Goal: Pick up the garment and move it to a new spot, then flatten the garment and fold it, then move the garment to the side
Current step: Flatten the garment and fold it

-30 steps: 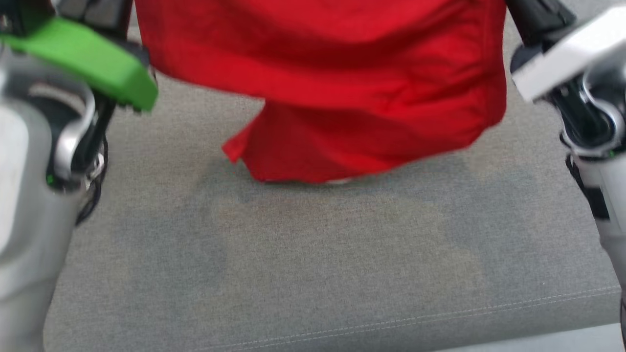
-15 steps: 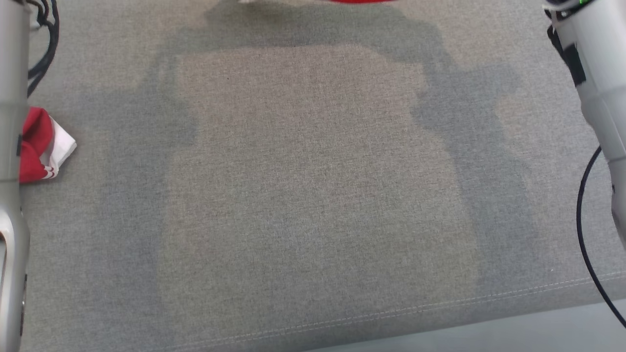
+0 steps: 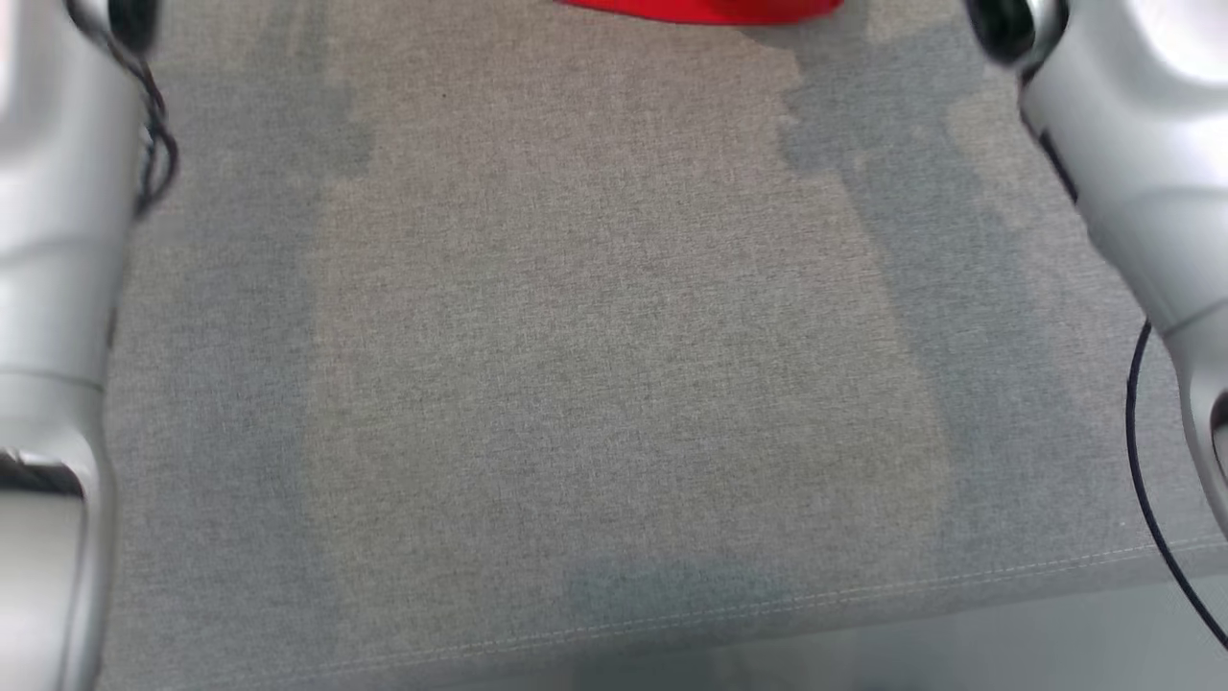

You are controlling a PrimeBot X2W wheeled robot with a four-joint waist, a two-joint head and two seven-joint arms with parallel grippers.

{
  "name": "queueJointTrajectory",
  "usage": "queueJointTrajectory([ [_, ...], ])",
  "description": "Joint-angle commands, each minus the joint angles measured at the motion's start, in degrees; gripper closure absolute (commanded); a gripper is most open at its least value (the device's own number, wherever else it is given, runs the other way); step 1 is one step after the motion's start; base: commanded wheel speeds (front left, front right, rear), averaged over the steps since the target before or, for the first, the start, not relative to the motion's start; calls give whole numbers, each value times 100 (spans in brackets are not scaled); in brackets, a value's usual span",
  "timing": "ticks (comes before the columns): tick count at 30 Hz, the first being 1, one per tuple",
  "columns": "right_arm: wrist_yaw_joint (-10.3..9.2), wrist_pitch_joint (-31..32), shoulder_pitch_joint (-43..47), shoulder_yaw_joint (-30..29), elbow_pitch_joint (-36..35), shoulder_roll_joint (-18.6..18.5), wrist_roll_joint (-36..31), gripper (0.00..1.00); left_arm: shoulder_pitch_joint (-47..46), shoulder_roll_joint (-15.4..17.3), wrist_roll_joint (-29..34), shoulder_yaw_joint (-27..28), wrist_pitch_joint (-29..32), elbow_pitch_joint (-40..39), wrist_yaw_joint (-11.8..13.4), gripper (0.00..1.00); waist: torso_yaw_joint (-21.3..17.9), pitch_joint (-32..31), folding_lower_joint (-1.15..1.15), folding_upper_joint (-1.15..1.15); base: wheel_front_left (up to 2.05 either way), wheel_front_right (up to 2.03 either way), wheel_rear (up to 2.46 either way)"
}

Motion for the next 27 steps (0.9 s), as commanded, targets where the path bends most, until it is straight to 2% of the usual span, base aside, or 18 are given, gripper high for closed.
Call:
queueJointTrajectory([
  [1,-2,-73,227,161,-195,-175,174,100,263,18,-113,4,-162,-158,-33,100,70,154,-1,0,0,0,0],
  [6,-2,-212,1293,682,-1078,-713,896,100,1726,109,-207,-91,-616,-940,35,100,197,21,-1,0,0,0,0],
  [11,-3,-251,2489,793,-1945,-1199,1440,100,3544,349,-216,-103,-732,-2494,546,100,246,-285,-1,0,0,0,0],
  [17,-1,-253,3985,754,-2714,-1425,1851,100,5706,785,-450,-37,-282,-4653,1319,100,212,-669,-1,0,0,0,0],
  [20,-2,-254,4573,721,-2877,-1549,1899,100,6566,1008,-519,-49,28,-5471,1662,100,207,-867,-1,0,0,0,0],
  [23,-1,-254,5087,689,-2998,-1650,1880,100,7209,1184,-566,-119,309,-6121,1914,100,221,-1047,-1,0,0,0,0],
  [27,-1,-253,5541,645,-3062,-1730,1881,100,7716,1292,-631,-231,557,-6563,2065,100,254,-1230,-1,0,0,0,0],
])
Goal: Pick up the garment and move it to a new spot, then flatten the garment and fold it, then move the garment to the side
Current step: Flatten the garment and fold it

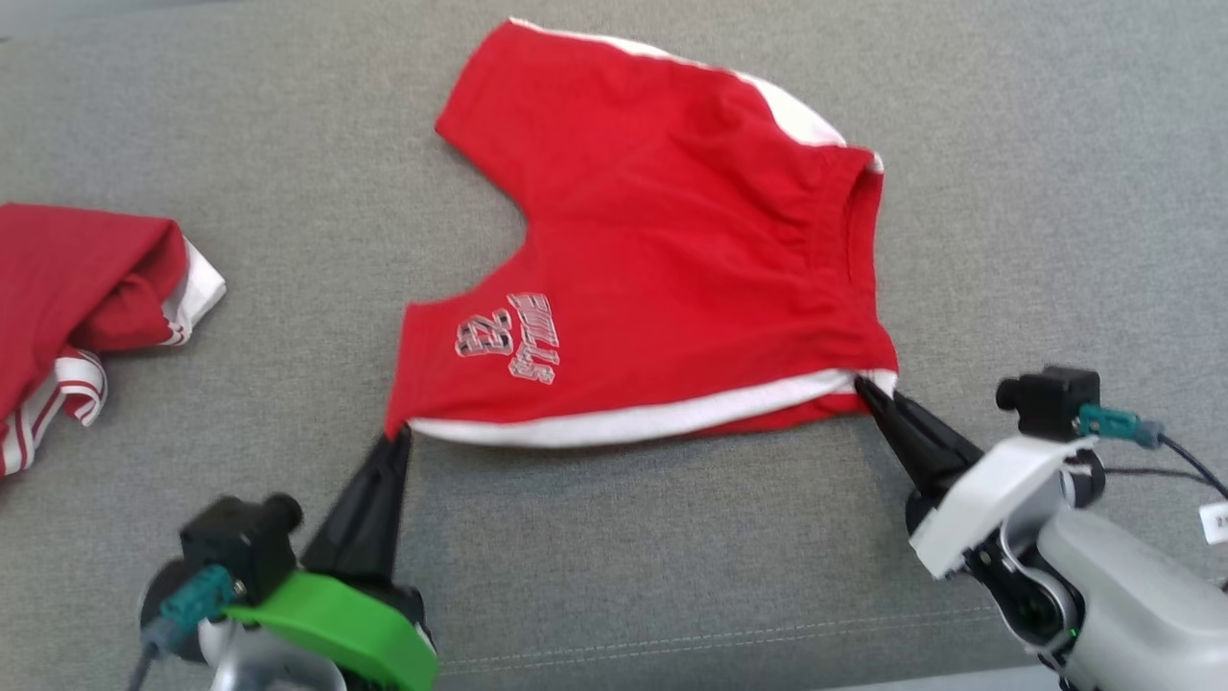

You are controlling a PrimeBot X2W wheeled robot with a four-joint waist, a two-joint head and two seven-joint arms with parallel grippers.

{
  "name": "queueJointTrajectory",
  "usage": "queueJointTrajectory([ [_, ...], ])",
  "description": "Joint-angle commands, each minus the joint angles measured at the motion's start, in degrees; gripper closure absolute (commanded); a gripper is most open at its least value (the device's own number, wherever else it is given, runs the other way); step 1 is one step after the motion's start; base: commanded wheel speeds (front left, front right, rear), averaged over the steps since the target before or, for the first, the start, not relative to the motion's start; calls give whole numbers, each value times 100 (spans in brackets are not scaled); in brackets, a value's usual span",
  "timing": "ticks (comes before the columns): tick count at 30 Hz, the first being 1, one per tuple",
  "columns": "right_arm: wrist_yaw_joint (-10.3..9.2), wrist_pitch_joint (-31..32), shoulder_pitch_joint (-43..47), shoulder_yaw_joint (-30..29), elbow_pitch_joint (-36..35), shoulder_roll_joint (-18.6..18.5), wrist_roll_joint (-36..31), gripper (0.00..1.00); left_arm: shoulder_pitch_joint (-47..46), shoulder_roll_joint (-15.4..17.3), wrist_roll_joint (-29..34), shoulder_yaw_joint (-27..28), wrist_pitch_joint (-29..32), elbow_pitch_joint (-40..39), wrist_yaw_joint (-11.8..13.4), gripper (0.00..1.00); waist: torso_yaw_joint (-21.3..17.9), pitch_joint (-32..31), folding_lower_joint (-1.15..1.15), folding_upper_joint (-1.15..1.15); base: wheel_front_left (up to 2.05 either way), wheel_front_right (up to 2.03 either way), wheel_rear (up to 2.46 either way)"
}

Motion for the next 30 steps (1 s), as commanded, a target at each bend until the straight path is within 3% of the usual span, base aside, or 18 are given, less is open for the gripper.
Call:
queueJointTrajectory([
  [1,0,-31,144,-47,-18,-41,-2,100,141,50,-43,-24,48,-59,28,100,45,-221,1,0,0,0,0],
  [8,-1,-4,1252,-568,-15,-99,8,100,969,22,-286,-307,256,-442,169,100,217,-609,1,0,0,0,0],
  [12,-1,135,1885,-970,-185,-95,89,100,1375,36,-423,-287,242,-595,324,100,255,-644,1,0,0,0,0],
  [18,-4,466,2527,-1511,-644,-35,-124,100,1550,168,-486,-198,234,-727,359,100,190,-624,1,0,0,0,0],
  [25,-4,881,2337,-2279,-1318,622,-289,100,377,626,-368,94,551,-625,-100,100,-144,-371,1,0,0,0,0],
  [30,-2,978,1806,-2748,-1361,1218,-509,100,-843,627,-468,156,887,-185,-547,100,-418,15,1,0,0,0,0],
])
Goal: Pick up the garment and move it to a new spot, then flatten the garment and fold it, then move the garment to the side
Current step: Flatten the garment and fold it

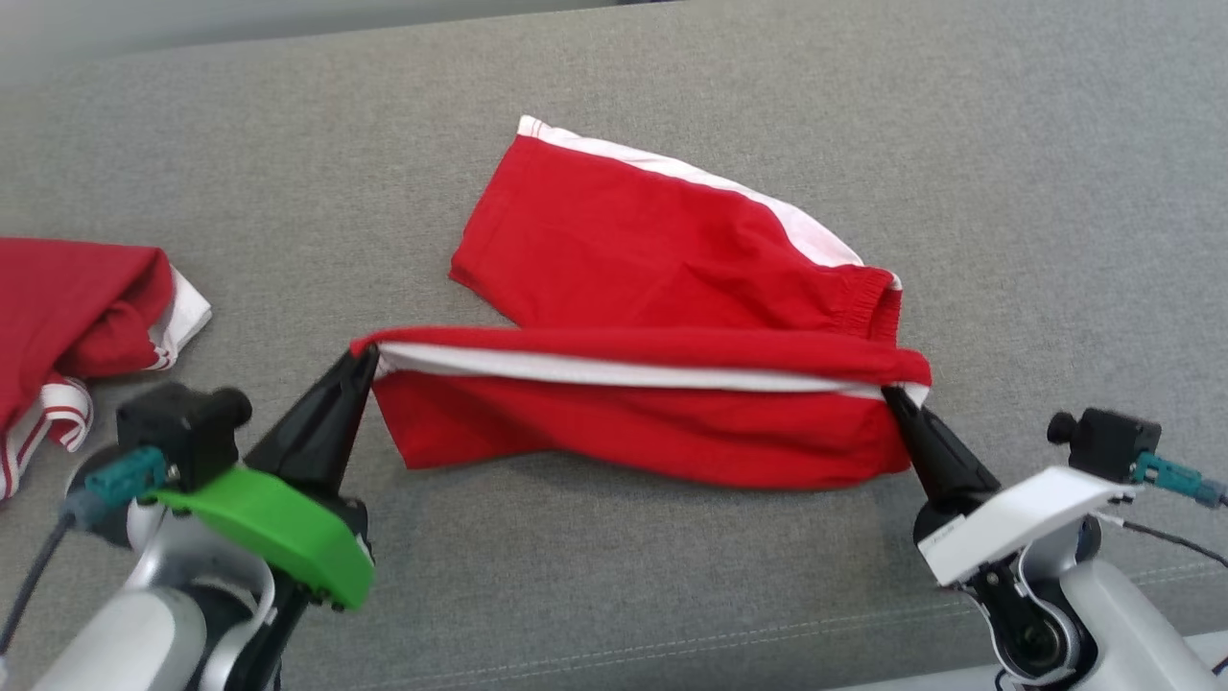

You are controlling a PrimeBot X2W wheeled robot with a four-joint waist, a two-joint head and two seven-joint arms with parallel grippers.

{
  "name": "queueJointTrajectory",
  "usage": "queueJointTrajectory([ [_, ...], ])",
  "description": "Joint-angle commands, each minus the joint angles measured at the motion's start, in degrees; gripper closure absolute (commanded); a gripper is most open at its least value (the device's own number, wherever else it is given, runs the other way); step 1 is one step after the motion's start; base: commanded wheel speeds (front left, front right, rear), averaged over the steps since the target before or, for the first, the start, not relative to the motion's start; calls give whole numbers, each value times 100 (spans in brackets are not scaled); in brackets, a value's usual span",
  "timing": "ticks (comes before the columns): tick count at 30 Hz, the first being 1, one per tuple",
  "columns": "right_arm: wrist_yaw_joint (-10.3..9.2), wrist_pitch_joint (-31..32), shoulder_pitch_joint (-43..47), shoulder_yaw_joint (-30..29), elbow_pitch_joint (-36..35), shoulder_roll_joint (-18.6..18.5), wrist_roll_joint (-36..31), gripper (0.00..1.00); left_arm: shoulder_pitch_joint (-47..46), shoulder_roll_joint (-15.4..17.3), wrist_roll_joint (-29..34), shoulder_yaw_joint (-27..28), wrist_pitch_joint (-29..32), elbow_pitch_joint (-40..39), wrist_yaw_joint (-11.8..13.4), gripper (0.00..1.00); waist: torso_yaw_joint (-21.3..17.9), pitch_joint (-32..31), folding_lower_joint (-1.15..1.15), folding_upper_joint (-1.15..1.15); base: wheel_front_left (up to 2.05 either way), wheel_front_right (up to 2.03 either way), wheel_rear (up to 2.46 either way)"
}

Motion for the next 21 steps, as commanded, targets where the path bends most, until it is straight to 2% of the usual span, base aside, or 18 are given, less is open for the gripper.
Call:
queueJointTrajectory([
  [1,-7,2,-299,-190,62,227,-151,100,-601,-47,-81,21,138,264,-194,100,-298,389,0,0,0,0,0],
  [10,-4,-23,-1537,-558,577,1034,-765,100,-2818,-243,-331,-64,836,2008,-1079,100,-700,1117,0,0,0,0,0],
  [11,-4,-23,-1537,-558,577,1034,-765,100,-2818,-243,-331,-64,836,2008,-1079,100,-700,1117,0,0,0,0,0],
  [16,-4,-191,-2071,-490,883,1322,-878,100,-3817,-313,-418,-221,1182,3071,-1450,100,-966,1415,0,0,0,0,0],
  [21,-4,-385,-2510,-273,1196,1483,-789,100,-4545,-341,-458,-387,1335,3990,-1605,100,-1234,1651,0,0,0,0,0],
])
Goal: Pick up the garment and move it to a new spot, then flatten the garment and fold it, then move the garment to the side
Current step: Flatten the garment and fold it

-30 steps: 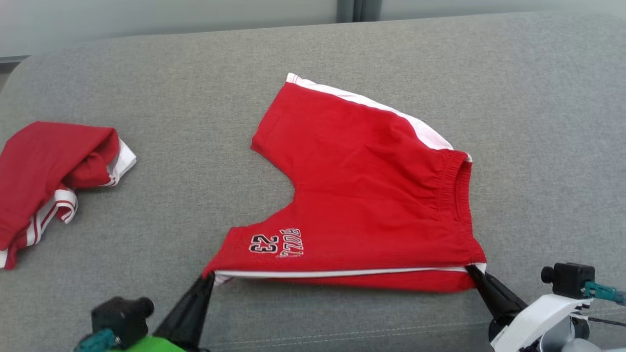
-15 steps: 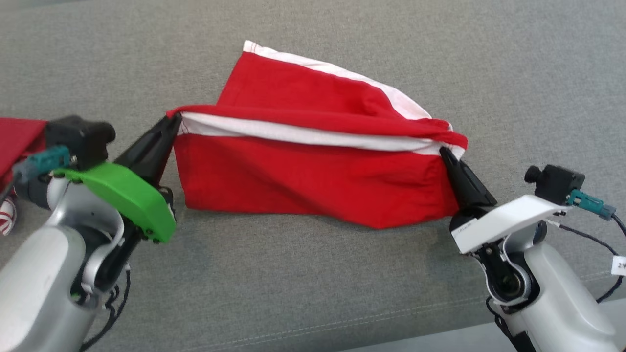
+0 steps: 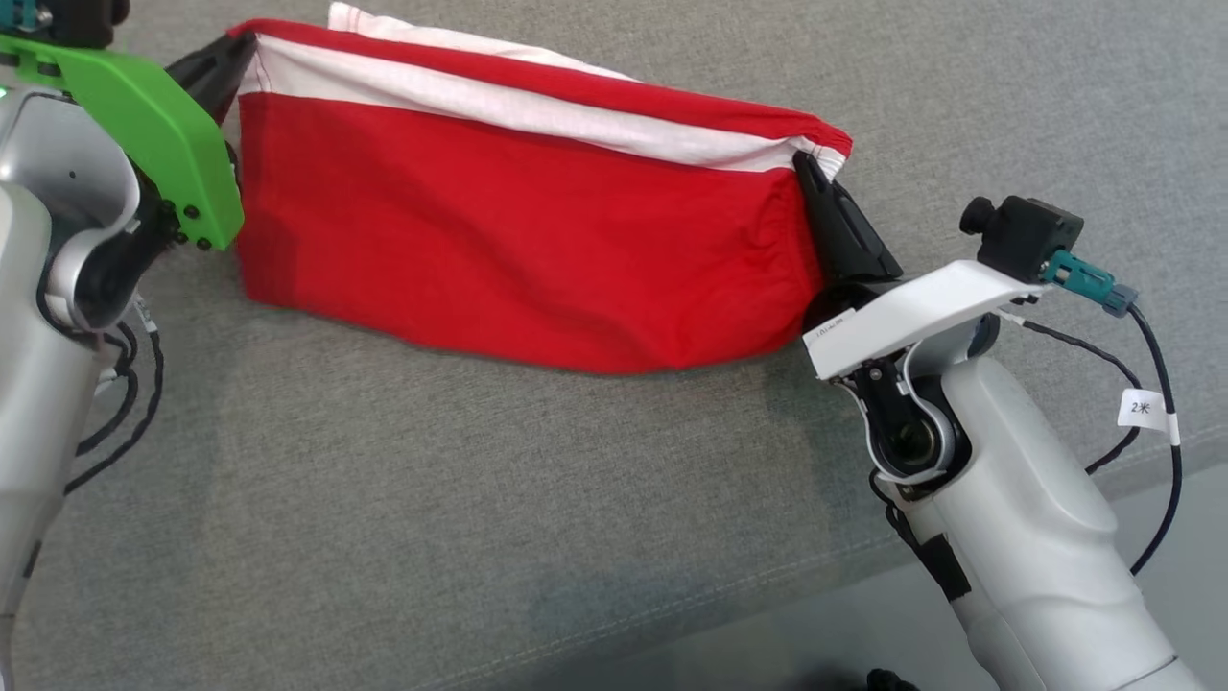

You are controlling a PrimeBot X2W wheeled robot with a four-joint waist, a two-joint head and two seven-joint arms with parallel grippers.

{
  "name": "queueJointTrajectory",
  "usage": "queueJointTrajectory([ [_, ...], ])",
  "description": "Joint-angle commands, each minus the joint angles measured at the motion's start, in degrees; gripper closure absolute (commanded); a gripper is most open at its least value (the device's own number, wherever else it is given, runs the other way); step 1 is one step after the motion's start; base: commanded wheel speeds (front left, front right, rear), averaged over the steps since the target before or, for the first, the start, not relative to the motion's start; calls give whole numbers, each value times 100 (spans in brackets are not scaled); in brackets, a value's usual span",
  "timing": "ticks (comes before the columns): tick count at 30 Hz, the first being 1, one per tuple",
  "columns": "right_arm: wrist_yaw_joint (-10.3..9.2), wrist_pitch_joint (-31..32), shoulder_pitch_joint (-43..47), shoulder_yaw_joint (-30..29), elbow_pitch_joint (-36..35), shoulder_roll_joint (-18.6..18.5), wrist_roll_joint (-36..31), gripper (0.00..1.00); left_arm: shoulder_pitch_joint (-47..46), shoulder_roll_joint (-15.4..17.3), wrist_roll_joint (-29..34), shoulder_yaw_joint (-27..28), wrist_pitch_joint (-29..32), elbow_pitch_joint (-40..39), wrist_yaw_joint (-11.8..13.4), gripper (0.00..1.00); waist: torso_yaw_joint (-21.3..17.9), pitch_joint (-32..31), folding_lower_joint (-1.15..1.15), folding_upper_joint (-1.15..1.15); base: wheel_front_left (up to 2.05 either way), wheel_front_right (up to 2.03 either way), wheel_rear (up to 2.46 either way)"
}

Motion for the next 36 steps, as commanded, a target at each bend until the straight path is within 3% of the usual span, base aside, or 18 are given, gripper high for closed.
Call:
queueJointTrajectory([
  [1,0,-80,-128,58,77,36,74,100,-202,-10,-71,-31,-7,173,-33,100,-336,333,-1,0,0,0,0],
  [8,0,-255,-453,390,429,76,331,100,-708,-99,-217,-248,-255,1026,-80,100,-465,446,-1,0,0,0,0],
  [9,0,-269,-484,430,452,79,382,96,-744,-112,-248,-311,-328,1065,-81,100,-473,452,-1,0,0,0,0],
  [10,0,-288,-514,470,466,78,418,62,-784,-117,-290,-353,-392,1124,-83,100,-479,457,-1,0,0,0,0],
  [11,0,-276,-525,538,482,82,463,29,-800,-117,-351,-390,-450,1199,-84,89,-487,457,-1,0,0,0,0],
  [12,0,-277,-522,588,495,83,492,1,-817,-114,-402,-412,-528,1267,-84,35,-496,454,-1,0,0,0,0],
  [13,0,-312,-530,619,488,64,513,0,-832,-121,-447,-442,-612,1312,-84,0,-501,447,-1,0,0,0,0],
  [18,0,-366,-265,777,415,-196,544,0,-748,-104,-531,-394,-1315,1528,-79,0,-438,323,-1,0,0,0,0],
  [24,0,-502,274,580,22,-599,356,0,-291,-186,-421,-192,-2365,1531,258,0,-237,39,-1,0,0,0,0],
  [30,0,-615,861,-40,-521,-769,-284,0,621,-71,-357,32,-3298,802,765,0,24,-272,-1,0,0,0,0],
  [36,0,-631,1231,-619,-1002,-739,-1229,0,1556,55,-121,171,-3636,-215,1422,0,261,-524,-1,0,0,0,0],
])
